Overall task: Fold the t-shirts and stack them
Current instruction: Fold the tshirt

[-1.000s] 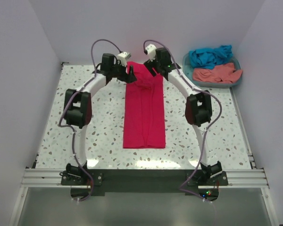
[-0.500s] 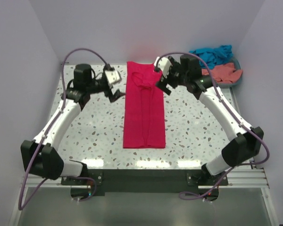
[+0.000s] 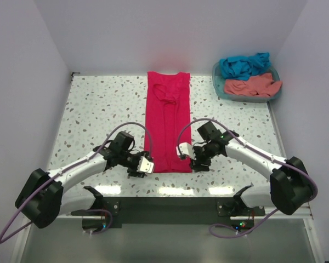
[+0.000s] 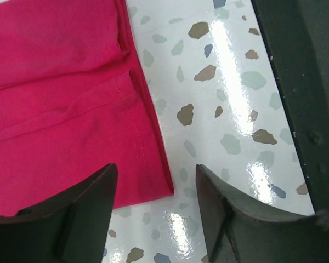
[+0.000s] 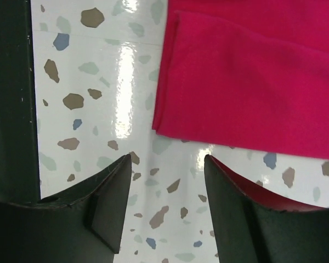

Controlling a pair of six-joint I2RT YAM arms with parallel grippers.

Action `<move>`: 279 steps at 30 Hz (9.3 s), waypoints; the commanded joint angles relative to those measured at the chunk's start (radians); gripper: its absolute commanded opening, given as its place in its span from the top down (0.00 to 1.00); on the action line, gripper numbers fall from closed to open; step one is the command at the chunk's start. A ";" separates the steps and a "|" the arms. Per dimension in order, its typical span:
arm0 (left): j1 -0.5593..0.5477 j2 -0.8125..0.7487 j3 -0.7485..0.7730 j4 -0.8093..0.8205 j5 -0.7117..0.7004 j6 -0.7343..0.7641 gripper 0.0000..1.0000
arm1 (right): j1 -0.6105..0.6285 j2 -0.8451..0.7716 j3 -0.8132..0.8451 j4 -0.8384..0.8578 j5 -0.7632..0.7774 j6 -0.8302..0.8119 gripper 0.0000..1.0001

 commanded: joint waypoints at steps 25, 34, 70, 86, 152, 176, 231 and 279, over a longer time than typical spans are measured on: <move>-0.009 0.251 -0.009 0.112 -0.122 0.235 0.64 | 0.186 0.143 -0.164 0.387 0.207 -0.033 0.73; -0.055 0.211 0.018 0.009 -0.067 0.254 1.00 | 0.226 0.051 -0.207 0.390 0.178 0.001 1.00; 0.292 0.734 0.805 -0.126 0.130 0.295 1.00 | -0.127 0.463 0.480 0.216 -0.021 -0.244 1.00; 0.348 1.021 1.169 -0.143 0.110 0.310 1.00 | -0.224 0.738 0.826 0.155 -0.028 -0.290 1.00; 0.253 0.705 0.508 0.060 -0.033 0.307 0.79 | -0.109 0.473 0.361 0.265 0.109 -0.168 0.49; 0.282 0.562 0.667 -0.052 -0.001 0.097 1.00 | -0.159 0.364 0.463 0.192 0.109 -0.097 1.00; 0.335 1.021 1.313 -0.721 0.131 0.266 1.00 | -0.221 0.901 1.181 -0.509 -0.011 -0.310 1.00; 0.085 0.776 0.707 -0.075 0.209 -0.167 0.51 | -0.222 0.718 0.579 0.361 -0.324 1.139 0.96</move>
